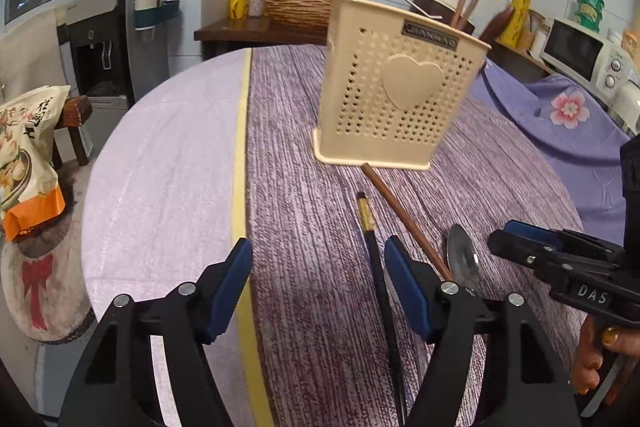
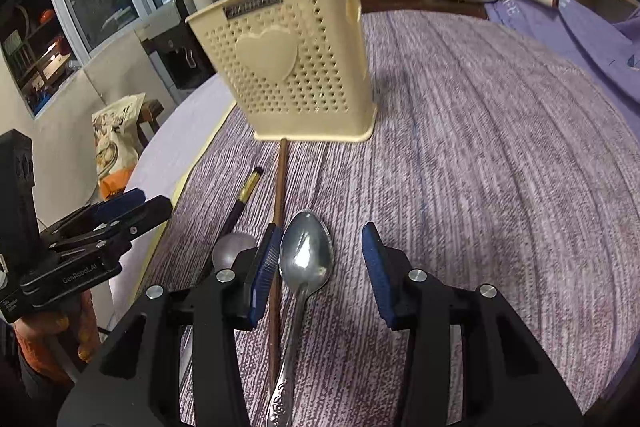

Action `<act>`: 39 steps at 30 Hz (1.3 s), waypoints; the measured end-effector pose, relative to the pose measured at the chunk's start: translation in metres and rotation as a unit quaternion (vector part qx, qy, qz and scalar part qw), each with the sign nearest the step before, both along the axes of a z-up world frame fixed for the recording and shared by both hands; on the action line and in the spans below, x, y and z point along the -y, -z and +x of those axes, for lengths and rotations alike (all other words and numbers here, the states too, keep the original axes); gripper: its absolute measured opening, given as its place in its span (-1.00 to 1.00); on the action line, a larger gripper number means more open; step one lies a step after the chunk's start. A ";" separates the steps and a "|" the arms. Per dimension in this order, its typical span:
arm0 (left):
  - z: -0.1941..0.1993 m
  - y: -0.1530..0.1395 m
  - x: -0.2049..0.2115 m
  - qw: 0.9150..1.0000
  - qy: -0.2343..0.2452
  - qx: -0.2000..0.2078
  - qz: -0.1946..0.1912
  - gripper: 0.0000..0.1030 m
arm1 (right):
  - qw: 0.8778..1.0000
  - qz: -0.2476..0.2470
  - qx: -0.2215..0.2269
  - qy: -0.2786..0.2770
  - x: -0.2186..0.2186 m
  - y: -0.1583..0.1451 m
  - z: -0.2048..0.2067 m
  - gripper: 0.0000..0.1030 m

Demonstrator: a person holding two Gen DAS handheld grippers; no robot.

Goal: Organize utensils
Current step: 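Move both tools back down to the remaining spoons and chopsticks, then close the left tool on a black chopstick while the right tool grasps a steel spoon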

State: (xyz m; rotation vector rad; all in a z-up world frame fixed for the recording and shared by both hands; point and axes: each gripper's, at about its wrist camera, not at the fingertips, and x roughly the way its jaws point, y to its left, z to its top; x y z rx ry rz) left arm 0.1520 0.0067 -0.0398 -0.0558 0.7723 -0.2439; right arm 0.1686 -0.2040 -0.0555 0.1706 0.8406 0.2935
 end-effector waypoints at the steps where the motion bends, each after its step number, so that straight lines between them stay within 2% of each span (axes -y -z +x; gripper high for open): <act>1: 0.000 0.002 0.002 1.000 0.002 -0.002 0.003 0.27 | 1.000 -0.003 -0.006 -0.003 -0.004 0.003 0.001 -0.16; 11: 0.001 0.006 0.001 1.000 -0.008 -0.007 0.017 0.25 | 0.998 -0.063 -0.029 -0.006 -0.035 0.019 0.007 -0.15; 14: 0.001 0.007 -0.002 1.000 -0.011 -0.007 0.017 0.25 | 0.998 -0.063 -0.031 -0.001 -0.037 0.021 0.010 0.05; 19: 0.002 0.007 -0.004 1.000 -0.012 -0.008 0.017 0.25 | 0.997 -0.064 -0.040 0.006 -0.041 0.026 0.016 0.04; 22: 0.003 0.007 -0.004 1.000 -0.012 -0.009 0.018 0.25 | 0.997 -0.068 -0.036 0.010 -0.042 0.027 0.017 -0.03; 23: 0.004 0.007 -0.004 1.000 -0.011 -0.009 0.018 0.24 | 0.997 -0.070 -0.036 0.011 -0.042 0.027 0.017 -0.13; 25: 0.006 0.007 -0.001 1.000 -0.009 -0.009 0.020 0.24 | 0.997 -0.067 -0.035 0.010 -0.041 0.027 0.018 -0.19; 26: 0.006 0.008 0.000 1.000 -0.007 -0.009 0.021 0.24 | 0.997 -0.063 -0.036 0.010 -0.039 0.027 0.018 -0.28; 37: 0.015 0.006 0.023 0.999 0.019 -0.008 0.034 0.22 | 0.999 -0.047 -0.018 0.019 -0.024 0.016 0.014 -0.28; 39: 0.018 0.006 0.028 0.999 0.028 -0.012 0.036 0.15 | 0.999 -0.038 -0.012 0.024 -0.019 0.012 0.013 -0.28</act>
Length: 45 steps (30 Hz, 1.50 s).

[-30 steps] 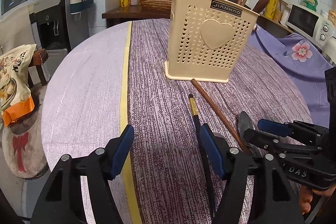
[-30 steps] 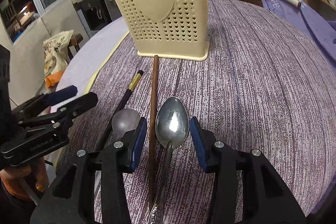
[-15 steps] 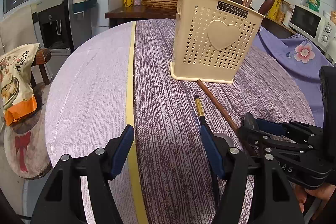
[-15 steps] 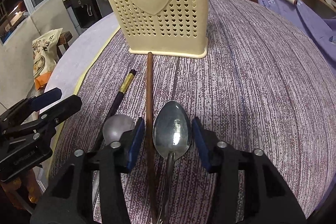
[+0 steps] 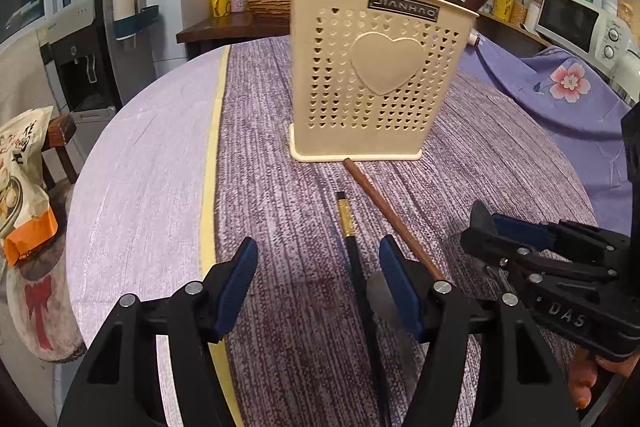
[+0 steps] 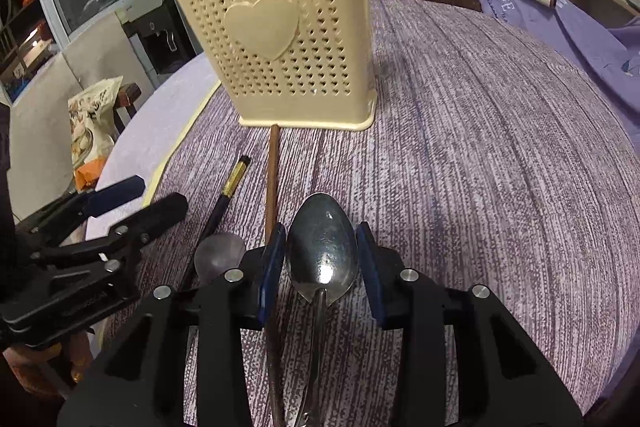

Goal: Organize utensils
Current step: 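Close the left tool on a black chopstick while the right tool grasps a steel spoon, then lift the black chopstick over the basket while the right tool carries the steel spoon there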

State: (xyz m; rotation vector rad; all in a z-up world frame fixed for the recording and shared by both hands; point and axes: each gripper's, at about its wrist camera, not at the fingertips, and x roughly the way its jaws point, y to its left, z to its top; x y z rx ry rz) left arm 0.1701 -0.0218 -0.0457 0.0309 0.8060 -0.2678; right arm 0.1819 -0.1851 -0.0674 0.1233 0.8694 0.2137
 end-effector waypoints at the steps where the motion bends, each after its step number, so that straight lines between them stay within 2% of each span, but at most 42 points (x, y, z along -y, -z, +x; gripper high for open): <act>1: 0.002 0.001 0.003 1.000 0.005 -0.004 0.000 0.13 | 1.000 0.004 0.006 0.003 0.004 -0.003 -0.001 -0.28; 3: 0.008 0.003 0.009 1.000 0.012 -0.013 0.004 -0.03 | 1.000 0.009 0.012 0.009 0.009 -0.006 -0.002 -0.28; 10: 0.027 0.016 0.030 0.998 0.027 -0.044 0.035 -0.35 | 0.999 0.016 0.024 0.025 0.024 -0.016 -0.007 -0.28; 13: 0.034 0.022 0.034 0.997 0.026 -0.057 0.044 -0.56 | 0.999 0.020 0.031 0.025 0.028 -0.019 -0.009 -0.28; 16: 0.037 0.022 0.036 0.997 0.024 -0.054 0.046 -0.63 | 0.999 0.022 0.038 0.024 0.030 -0.022 -0.009 -0.28; 18: 0.040 0.022 0.037 0.997 0.023 -0.052 0.050 -0.82 | 0.999 0.025 0.041 0.023 0.031 -0.023 -0.009 -0.28; 23: 0.045 0.020 0.037 0.998 0.021 -0.054 0.037 -0.85 | 0.998 0.032 0.058 0.018 0.033 -0.028 -0.011 -0.28; 26: 0.042 0.011 0.033 0.999 0.015 -0.036 0.024 -0.86 | 0.997 0.035 0.068 0.017 0.034 -0.032 -0.013 -0.28; 36: 0.012 -0.063 0.016 0.997 0.007 0.062 -0.037 -0.86 | 0.994 0.040 0.096 0.015 0.041 -0.056 -0.020 -0.28; 45: -0.007 -0.109 0.006 0.990 0.002 0.126 -0.057 -0.86 | 0.994 0.030 0.108 -0.002 0.038 -0.087 -0.028 -0.28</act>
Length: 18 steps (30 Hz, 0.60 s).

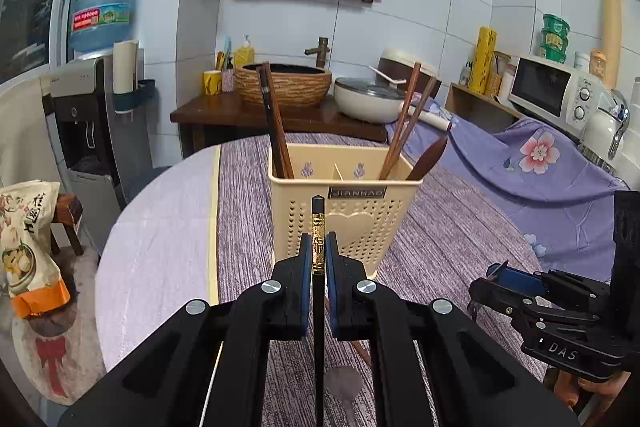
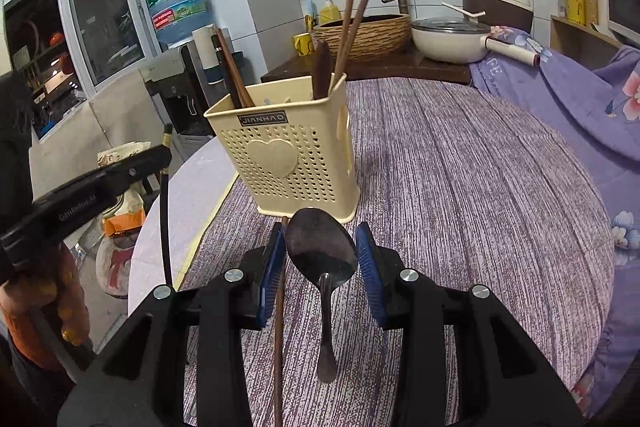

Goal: Organize utensils
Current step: 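Lift the black chopstick over the basket while the right tool carries the steel spoon there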

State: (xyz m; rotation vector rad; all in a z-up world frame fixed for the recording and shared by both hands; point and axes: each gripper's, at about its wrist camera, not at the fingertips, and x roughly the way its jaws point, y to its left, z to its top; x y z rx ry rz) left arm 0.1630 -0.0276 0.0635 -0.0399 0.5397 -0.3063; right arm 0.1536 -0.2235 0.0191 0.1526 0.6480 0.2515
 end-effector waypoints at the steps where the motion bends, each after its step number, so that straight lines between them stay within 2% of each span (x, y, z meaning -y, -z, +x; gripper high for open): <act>1: -0.001 -0.002 -0.001 1.000 -0.001 0.003 -0.001 -0.86 | 1.000 -0.001 0.000 -0.003 -0.001 -0.003 -0.001 -0.28; 12: -0.010 -0.024 -0.014 0.999 -0.002 0.032 -0.007 -0.87 | 0.999 -0.001 0.007 -0.033 -0.012 -0.027 0.003 -0.29; 18: -0.008 -0.038 -0.016 0.999 0.000 0.047 -0.012 -0.87 | 0.998 -0.008 0.033 -0.048 -0.020 -0.051 0.005 -0.30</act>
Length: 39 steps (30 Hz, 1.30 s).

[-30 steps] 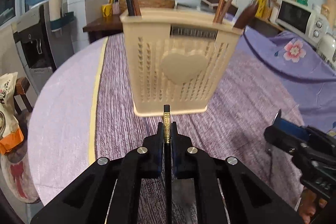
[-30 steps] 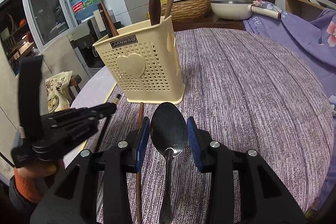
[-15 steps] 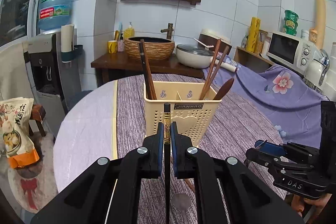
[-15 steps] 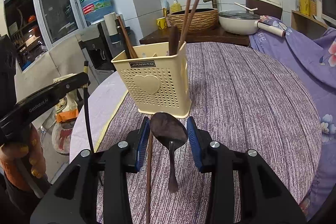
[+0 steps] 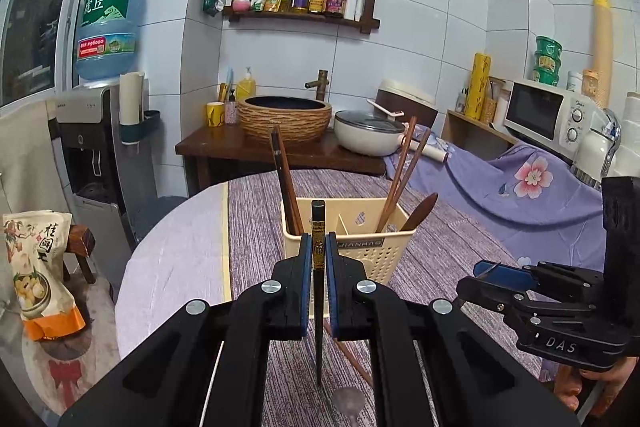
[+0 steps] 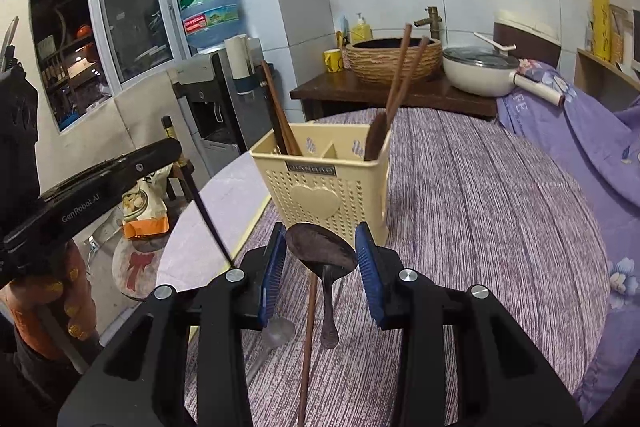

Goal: Organize utensils
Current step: 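Lift the black chopstick over the basket while the right tool carries the steel spoon there, then open the left tool into the basket while the right tool releases the steel spoon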

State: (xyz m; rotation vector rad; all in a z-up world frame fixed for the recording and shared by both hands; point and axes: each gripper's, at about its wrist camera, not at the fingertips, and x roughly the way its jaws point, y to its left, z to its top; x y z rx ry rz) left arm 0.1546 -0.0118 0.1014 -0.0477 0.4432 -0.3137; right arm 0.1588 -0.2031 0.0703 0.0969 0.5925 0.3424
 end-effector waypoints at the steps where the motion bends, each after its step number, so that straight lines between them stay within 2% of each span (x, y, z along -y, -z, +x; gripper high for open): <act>1: 0.000 -0.003 0.000 1.000 0.001 0.003 -0.001 -0.87 | 1.000 0.001 0.004 -0.002 -0.001 -0.004 0.001 -0.30; 6: 0.003 -0.026 0.001 1.000 0.005 0.026 -0.007 -0.86 | 0.999 0.013 0.035 -0.014 -0.003 -0.038 0.008 -0.30; 13: 0.011 -0.081 0.006 0.997 0.018 0.067 -0.020 -0.86 | 0.996 0.032 0.076 -0.019 -0.007 -0.092 0.032 -0.30; 18: 0.030 -0.121 -0.002 0.995 0.004 0.083 -0.055 -0.87 | 0.994 0.034 0.104 -0.001 -0.010 -0.122 0.054 -0.30; 21: 0.041 -0.130 -0.002 0.993 -0.018 0.096 -0.061 -0.87 | 0.993 0.027 0.118 0.010 -0.013 -0.133 0.068 -0.30; 25: 0.060 -0.114 0.003 0.995 -0.029 0.082 -0.054 -0.87 | 0.992 0.004 0.122 0.026 -0.020 -0.125 0.086 -0.30; 33: 0.088 -0.054 0.000 0.997 -0.046 0.029 -0.047 -0.87 | 0.996 -0.020 0.082 0.033 -0.023 -0.068 0.114 -0.29; 39: 0.095 -0.022 0.001 0.998 -0.042 -0.002 -0.042 -0.87 | 0.997 -0.032 0.060 0.029 -0.027 -0.038 0.122 -0.29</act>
